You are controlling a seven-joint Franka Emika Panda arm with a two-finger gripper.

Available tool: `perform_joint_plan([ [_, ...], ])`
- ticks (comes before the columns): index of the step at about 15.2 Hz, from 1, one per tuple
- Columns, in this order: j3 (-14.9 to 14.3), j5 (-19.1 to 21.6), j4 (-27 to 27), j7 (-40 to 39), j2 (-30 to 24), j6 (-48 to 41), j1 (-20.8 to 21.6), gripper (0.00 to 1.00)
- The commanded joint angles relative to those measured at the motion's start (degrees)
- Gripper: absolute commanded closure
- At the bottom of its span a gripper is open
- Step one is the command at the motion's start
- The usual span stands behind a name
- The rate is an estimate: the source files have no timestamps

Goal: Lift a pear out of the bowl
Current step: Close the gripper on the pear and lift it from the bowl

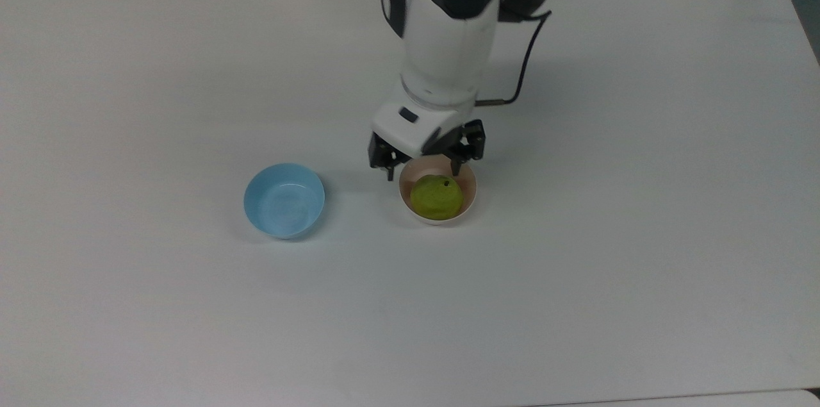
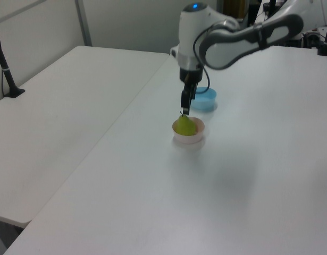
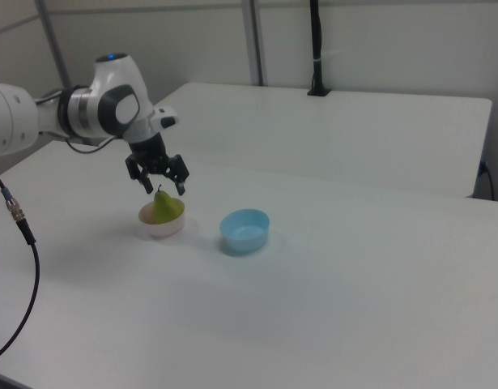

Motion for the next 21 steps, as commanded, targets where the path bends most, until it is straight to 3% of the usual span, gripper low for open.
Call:
perform_joint_plan([
  [1, -1.7, 0.7, 1.5, -1.8, 4.8, 3.2, 3.1, 0.0],
  [7, -1.6, -1.0, 0.4, -3.7, 6.8, 4.3, 3.2, 0.05],
  [12, -1.6, -1.4, 0.4, -3.2, 6.0, 4.3, 2.9, 0.5],
  [16, -1.4, -0.9, -2.1, -2.9, -1.2, 3.6, 2.3, 0.51],
  [19, -0.8, -1.0, -10.0, -4.1, -10.9, 3.3, -0.1, 0.51],
  [21, 0.7, -1.2, -18.6, -10.2, -18.0, 1.4, -4.4, 0.5],
])
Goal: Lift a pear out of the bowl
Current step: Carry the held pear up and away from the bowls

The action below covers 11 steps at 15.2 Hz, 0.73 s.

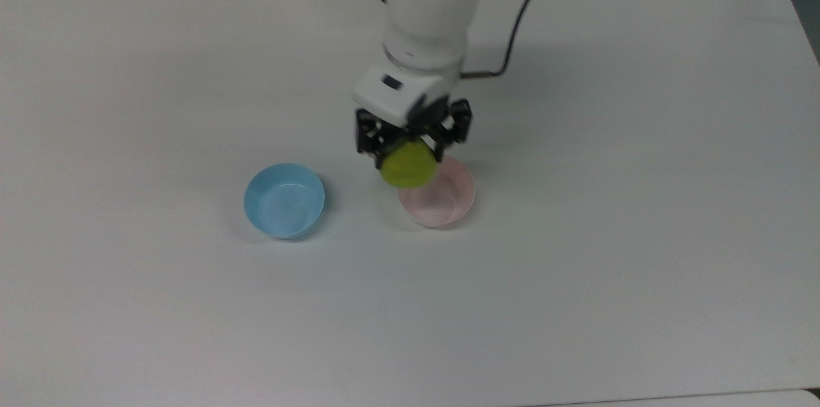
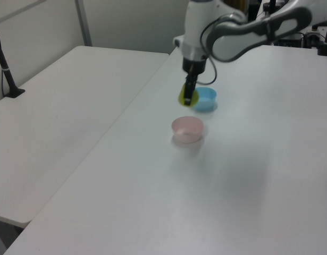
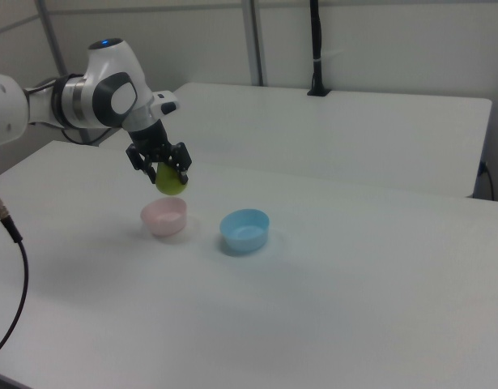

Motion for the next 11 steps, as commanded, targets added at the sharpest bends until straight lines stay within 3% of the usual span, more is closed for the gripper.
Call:
perform_joint_plan([
  [1, 2.9, 0.0, -15.4, -9.3, -13.1, -3.6, -6.5, 0.5],
  [3, 4.0, -0.3, -19.7, -14.2, -16.5, -6.1, -10.6, 0.48],
  [7, 4.1, -2.4, -21.2, -16.9, -13.7, -8.5, -13.0, 0.46],
  [11, 4.1, -5.2, -21.4, -16.7, -8.9, -8.5, -12.4, 0.42],
])
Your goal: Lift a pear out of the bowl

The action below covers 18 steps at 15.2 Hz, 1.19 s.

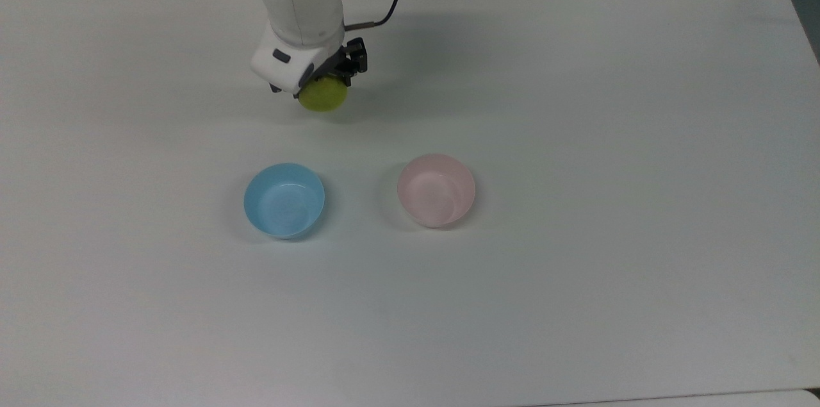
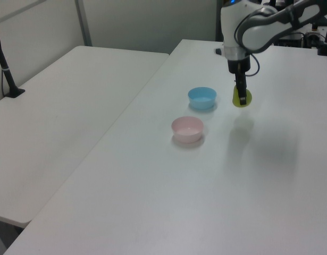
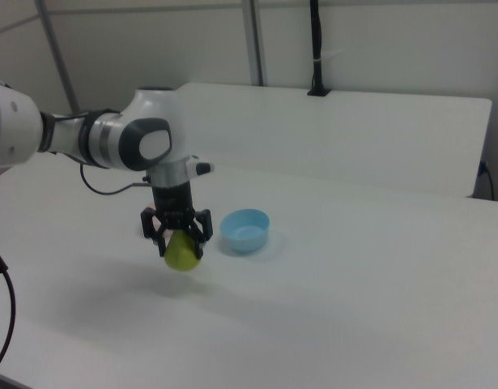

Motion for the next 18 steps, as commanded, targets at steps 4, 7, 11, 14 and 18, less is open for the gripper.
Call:
perform_joint_plan([
  [4, 0.5, -3.4, -0.1, -0.2, 4.1, -0.4, 0.6, 0.33],
  [7, 0.5, -3.4, 0.1, 0.0, 4.0, -0.7, 1.0, 0.0],
  [11, 0.5, -3.2, 6.2, 7.7, -0.1, -4.5, 0.6, 0.0],
  [14, 1.2, -3.2, 12.7, 21.7, -4.4, -13.0, 0.4, 0.0],
  [18, 2.1, -2.4, 15.8, 24.5, -7.5, -18.6, -0.1, 0.0],
])
